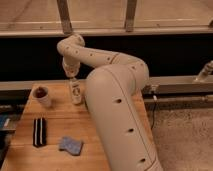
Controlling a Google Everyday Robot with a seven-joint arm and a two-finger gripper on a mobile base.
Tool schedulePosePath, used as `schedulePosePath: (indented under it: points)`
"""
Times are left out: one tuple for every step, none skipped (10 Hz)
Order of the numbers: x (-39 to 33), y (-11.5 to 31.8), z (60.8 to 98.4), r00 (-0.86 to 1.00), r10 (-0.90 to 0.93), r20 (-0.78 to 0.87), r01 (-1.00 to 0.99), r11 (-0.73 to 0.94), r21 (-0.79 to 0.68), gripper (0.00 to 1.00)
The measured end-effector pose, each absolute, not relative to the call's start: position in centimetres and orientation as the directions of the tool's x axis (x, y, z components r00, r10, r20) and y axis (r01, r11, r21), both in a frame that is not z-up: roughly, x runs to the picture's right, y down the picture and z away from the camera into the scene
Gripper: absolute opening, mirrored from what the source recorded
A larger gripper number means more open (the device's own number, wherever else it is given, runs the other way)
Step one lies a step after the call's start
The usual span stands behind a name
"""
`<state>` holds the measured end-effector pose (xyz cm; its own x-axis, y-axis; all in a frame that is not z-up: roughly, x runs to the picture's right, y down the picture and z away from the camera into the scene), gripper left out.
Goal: Stand the bottle upright
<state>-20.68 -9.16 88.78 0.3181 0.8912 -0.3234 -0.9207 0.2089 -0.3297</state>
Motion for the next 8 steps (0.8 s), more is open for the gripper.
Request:
schedulePosePath:
  points:
    - [-20.55, -9.35, 88.92, 0.315, 0.892, -0.323, -0.922, 0.208, -0.326, 0.23]
    - [-20.51, -9.56, 89.00, 0.316, 0.893, -0.322, -0.924, 0.211, -0.320, 0.23]
    - [-20.66, -9.65, 88.99, 0.318, 0.892, -0.322, -0.924, 0.214, -0.318, 0.23]
    - [-20.88, -9.70, 88.95, 0.320, 0.892, -0.321, -0.923, 0.217, -0.317, 0.23]
    - [-20.87, -9.84, 88.95, 0.318, 0.893, -0.319, -0.924, 0.217, -0.316, 0.23]
    - [-20.84, -10.00, 89.00, 0.317, 0.894, -0.317, -0.924, 0.216, -0.314, 0.23]
    - [-20.72, -10.12, 89.23, 0.313, 0.895, -0.317, -0.926, 0.213, -0.312, 0.23]
    - [-20.75, -10.17, 89.36, 0.314, 0.895, -0.316, -0.925, 0.214, -0.313, 0.23]
